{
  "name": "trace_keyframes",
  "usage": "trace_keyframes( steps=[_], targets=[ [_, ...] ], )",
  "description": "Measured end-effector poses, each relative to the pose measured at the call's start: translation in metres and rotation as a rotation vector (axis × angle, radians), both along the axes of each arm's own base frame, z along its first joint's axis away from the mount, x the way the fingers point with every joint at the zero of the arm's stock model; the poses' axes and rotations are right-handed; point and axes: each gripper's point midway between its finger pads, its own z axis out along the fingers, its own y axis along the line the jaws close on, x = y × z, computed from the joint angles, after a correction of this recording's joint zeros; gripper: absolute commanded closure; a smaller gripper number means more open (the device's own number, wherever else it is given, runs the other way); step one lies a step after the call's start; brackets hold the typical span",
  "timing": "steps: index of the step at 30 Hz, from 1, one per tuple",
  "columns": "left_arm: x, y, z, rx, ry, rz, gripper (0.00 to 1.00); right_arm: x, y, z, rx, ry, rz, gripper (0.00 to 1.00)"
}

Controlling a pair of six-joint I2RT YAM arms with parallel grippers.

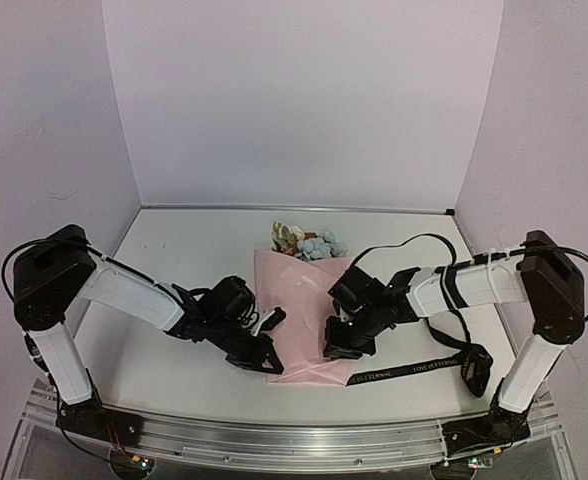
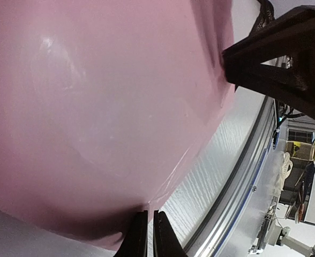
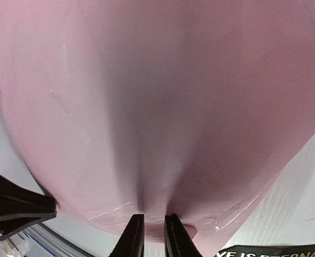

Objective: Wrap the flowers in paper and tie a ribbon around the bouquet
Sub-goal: Press the fold line of the folded bouquet.

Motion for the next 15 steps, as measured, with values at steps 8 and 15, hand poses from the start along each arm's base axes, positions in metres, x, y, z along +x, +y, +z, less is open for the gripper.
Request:
trace_keyframes(
  steps=[8,15],
  targets=[
    [-0.003,0.002,-0.014,0.028,0.027,-0.005,0.95,-0.010,0.005,0.011,-0.014,-0.008,0.055,0.86],
    [-0.004,0.002,-0.014,0.028,0.028,-0.008,0.96,-0.012,0.047,0.036,0.080,-0.030,0.104,0.86]
  ],
)
